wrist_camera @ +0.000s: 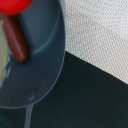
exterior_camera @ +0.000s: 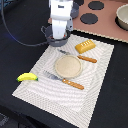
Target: Interact with the objects in diverse but meaningful ways.
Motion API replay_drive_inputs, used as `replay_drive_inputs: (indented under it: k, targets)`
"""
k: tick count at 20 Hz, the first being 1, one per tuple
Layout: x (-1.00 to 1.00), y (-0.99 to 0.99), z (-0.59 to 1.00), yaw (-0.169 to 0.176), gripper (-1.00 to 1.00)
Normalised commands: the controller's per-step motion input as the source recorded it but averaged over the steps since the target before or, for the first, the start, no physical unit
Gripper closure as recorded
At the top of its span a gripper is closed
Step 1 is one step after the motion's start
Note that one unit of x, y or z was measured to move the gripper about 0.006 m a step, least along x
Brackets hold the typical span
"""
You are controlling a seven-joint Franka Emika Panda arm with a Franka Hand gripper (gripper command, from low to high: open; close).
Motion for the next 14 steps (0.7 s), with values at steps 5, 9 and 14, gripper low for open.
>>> replay_drive_inputs:
  k: [5,9,14]
  targets:
    - [-0.44,-0.01,-0.34,-0.015,-1.00]
    - [-0.37,0.15,-0.25,0.000,-1.00]
    - [-0.32,0.12,-0.22,0.000,-1.00]
